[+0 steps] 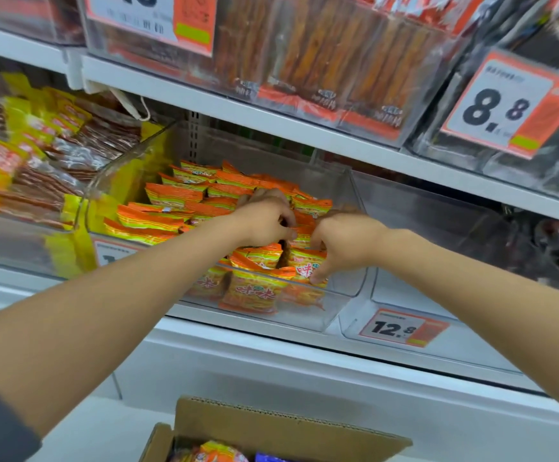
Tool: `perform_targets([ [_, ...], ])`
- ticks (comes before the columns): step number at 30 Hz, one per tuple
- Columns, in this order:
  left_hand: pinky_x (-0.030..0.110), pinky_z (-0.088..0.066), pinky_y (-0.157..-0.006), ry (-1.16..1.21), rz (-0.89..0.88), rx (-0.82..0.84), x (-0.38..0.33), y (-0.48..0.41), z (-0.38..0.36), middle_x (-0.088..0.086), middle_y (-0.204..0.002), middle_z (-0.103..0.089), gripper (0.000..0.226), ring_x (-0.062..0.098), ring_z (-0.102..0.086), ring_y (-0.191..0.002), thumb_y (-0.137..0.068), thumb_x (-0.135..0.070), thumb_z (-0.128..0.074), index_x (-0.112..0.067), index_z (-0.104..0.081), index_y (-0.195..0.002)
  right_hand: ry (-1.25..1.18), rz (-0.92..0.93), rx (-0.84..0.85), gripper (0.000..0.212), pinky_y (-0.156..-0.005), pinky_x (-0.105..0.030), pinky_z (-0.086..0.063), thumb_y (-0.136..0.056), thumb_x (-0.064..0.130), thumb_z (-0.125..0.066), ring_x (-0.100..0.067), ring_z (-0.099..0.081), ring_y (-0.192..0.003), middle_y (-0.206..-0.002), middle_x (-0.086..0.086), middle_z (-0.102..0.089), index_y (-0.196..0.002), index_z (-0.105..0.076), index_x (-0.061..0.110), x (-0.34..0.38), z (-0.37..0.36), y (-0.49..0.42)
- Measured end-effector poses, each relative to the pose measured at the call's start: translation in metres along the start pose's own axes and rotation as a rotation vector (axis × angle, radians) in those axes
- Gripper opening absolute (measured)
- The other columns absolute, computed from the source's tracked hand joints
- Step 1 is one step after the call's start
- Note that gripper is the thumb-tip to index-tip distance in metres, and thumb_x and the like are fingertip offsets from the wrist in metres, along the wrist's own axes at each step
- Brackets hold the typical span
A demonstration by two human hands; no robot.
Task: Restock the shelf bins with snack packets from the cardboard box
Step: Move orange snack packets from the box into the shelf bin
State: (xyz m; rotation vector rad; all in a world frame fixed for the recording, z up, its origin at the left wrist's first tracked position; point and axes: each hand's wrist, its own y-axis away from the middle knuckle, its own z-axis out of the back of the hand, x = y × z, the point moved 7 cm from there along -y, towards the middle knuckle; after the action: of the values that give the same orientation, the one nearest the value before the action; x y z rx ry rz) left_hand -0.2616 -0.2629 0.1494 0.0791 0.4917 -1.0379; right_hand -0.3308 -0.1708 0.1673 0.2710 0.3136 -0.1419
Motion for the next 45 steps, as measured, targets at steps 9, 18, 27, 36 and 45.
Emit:
perform_targets([
  [9,0.04,-0.038,-0.105,0.065,-0.055,0.047,-0.005,-0.002,-0.001,-0.005,-0.124,-0.064,0.031,0.02,-0.054,-0.117,-0.093,-0.034,-0.061,-0.032,-0.065,-0.124,-0.2,0.011,0.022,0.037,-0.06,-0.028,-0.044,-0.073,0.047,-0.08,-0.02,-0.06,-0.075,-0.08,-0.001,-0.067,-0.083,-0.072,0.012,-0.006,0.007,0.001],
  [18,0.023,-0.04,-0.086,0.304,-0.056,0.165,-0.005,-0.001,-0.003,-0.008,-0.111,-0.06,0.035,0.01,-0.055,-0.105,-0.09,-0.035,-0.066,-0.025,-0.063,-0.124,-0.064,-0.018,-0.067,0.035,-0.067,-0.029,-0.033,-0.075,0.057,-0.073,-0.016,-0.057,-0.085,-0.093,0.007,-0.061,-0.087,-0.065,0.025,-0.003,0.004,0.001],
  [27,0.034,-0.048,-0.091,0.25,-0.114,0.193,-0.005,0.015,-0.005,-0.01,-0.095,-0.067,0.011,0.01,-0.059,-0.097,-0.079,-0.028,-0.078,-0.023,-0.077,-0.089,-0.047,0.009,-0.056,0.039,-0.055,-0.023,-0.032,-0.074,0.065,-0.07,-0.013,-0.059,-0.081,-0.089,0.008,-0.064,-0.089,-0.066,0.029,-0.002,0.003,0.001],
  [36,0.032,-0.046,-0.096,0.338,-0.059,0.099,-0.002,0.021,0.003,-0.003,-0.115,-0.068,0.013,0.012,-0.058,-0.111,-0.08,-0.031,-0.078,-0.022,-0.079,-0.09,-0.077,0.0,-0.047,0.037,-0.065,-0.029,-0.046,-0.073,0.061,-0.072,-0.013,-0.058,-0.085,-0.096,0.01,-0.062,-0.095,-0.067,0.031,-0.004,0.001,0.003],
  [45,0.022,-0.04,-0.089,0.216,0.077,-0.059,0.051,0.047,0.065,-0.006,-0.117,-0.067,0.023,0.008,-0.058,-0.11,-0.087,-0.026,-0.071,-0.022,-0.073,-0.109,-0.55,-0.048,-0.236,0.031,-0.095,-0.028,-0.045,-0.088,0.036,-0.069,-0.012,-0.056,-0.116,-0.127,0.007,-0.061,-0.116,-0.066,0.024,-0.015,0.02,0.008],
])
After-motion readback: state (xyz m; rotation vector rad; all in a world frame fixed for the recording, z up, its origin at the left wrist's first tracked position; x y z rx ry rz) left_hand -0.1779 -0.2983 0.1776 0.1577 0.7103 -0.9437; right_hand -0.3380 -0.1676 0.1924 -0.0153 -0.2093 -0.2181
